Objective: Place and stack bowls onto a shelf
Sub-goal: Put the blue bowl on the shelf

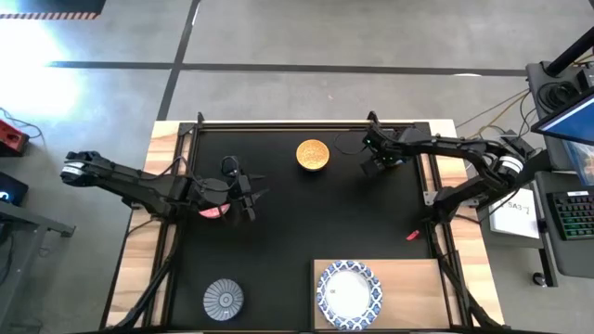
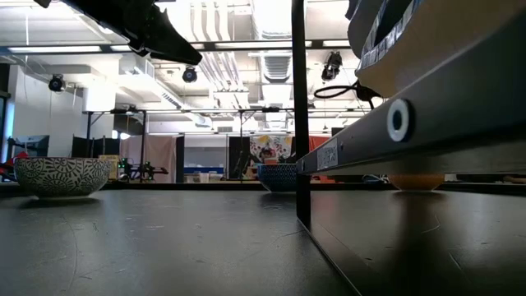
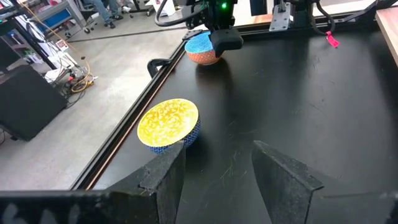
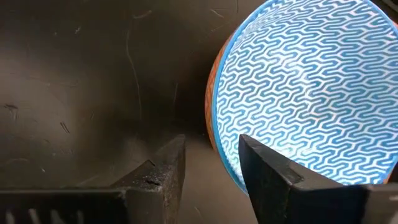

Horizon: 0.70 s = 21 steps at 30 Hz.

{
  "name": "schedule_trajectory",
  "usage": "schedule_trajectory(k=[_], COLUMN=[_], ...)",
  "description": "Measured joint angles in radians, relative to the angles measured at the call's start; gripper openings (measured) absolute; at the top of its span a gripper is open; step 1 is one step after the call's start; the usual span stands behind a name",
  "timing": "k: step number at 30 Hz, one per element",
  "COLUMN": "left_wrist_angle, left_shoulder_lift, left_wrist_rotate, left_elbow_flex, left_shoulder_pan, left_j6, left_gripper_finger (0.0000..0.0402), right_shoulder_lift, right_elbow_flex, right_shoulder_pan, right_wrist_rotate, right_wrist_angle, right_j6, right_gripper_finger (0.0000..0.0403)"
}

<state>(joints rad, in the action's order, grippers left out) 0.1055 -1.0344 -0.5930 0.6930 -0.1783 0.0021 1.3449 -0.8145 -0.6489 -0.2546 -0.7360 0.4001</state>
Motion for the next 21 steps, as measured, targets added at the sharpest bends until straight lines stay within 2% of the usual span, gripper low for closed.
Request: schedule_trajectory(k=[12,16,21], left_wrist_angle=[0.000,0.000,0.001], left_shoulder_lift=[0.000,0.000,0.000], left_wrist_rotate=[0.000,0.000,0.000], left_elbow_flex=[0.000,0.000,0.000], left_shoulder_pan=[0.000,0.000,0.000], left_j6=[0.000,0.000,0.000], left_gripper_finger=[0.0169,0.0169,0.0169], right_shoulder_lift=[0.000,0.000,-0.005], right_elbow_flex=[0.014,0.013,0.010], right_shoulder_pan=[-0.027,-0.040,-0.041], right_wrist_rotate=[-0.008,0.011,0.084], right_wrist_angle=[0.043,0.040,0.020], right_j6=[0.001,-0.001,-0.001], right_gripper_finger=[0.0020,0.0012,0.0011])
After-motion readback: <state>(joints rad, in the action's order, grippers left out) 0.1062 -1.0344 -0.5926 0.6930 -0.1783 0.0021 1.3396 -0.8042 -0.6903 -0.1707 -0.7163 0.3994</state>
